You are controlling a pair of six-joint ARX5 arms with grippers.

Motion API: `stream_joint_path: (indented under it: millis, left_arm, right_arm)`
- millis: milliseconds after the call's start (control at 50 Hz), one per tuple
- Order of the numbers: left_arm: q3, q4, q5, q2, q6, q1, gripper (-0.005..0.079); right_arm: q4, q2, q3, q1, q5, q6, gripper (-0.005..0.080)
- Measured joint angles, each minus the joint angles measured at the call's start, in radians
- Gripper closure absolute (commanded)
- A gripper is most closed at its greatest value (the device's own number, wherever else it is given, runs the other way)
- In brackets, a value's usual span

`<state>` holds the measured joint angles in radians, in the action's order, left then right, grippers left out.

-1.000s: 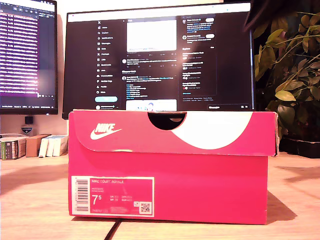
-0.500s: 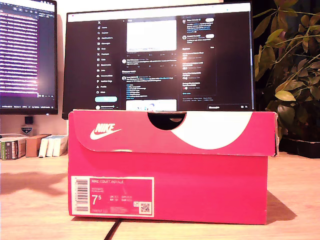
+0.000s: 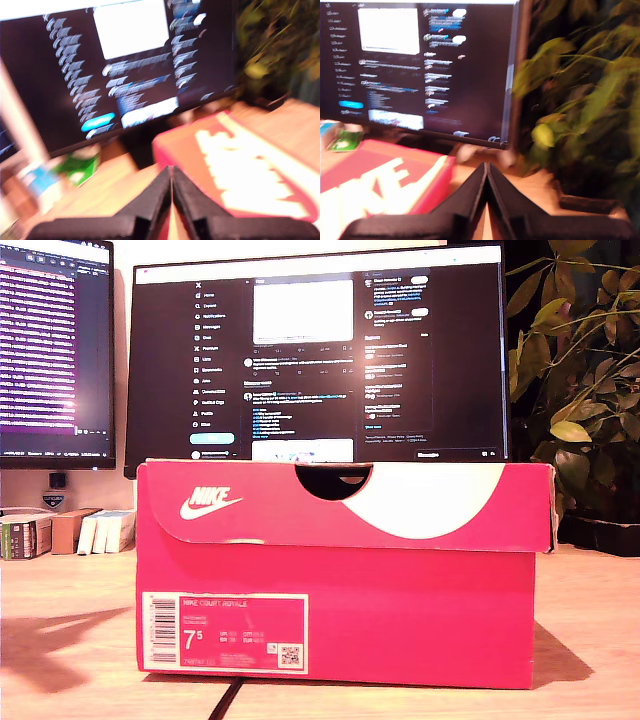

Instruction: Close the red shoebox by pushing the lid with your left arm and holding the box in place with your right arm

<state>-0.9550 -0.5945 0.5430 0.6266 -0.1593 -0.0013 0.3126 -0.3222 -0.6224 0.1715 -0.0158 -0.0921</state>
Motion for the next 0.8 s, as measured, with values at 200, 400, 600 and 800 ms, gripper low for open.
stream_joint_path:
  millis: [200,400,600,800]
  left_arm:
    - [0.08,0.047,-0.021,-0.06,0.0,0.031,0.0762]
    - [0.148,0.057,-0.006,-0.14,0.006,0.032,0.0762]
    - [0.185,0.102,0.03,-0.199,0.06,0.032,0.0762]
    - [0.257,0.112,0.034,-0.286,0.081,0.032,0.0762]
  right_arm:
    - [-0.047,0.037,0.019,-0.004,-0.025,-0.041,0.0764]
    - [-0.058,0.063,0.091,-0.021,-0.03,0.001,0.0764]
    - [-0.018,0.22,0.113,-0.028,-0.068,0.0,0.0764]
    - [0.069,0.312,0.111,-0.028,-0.067,-0.003,0.0764]
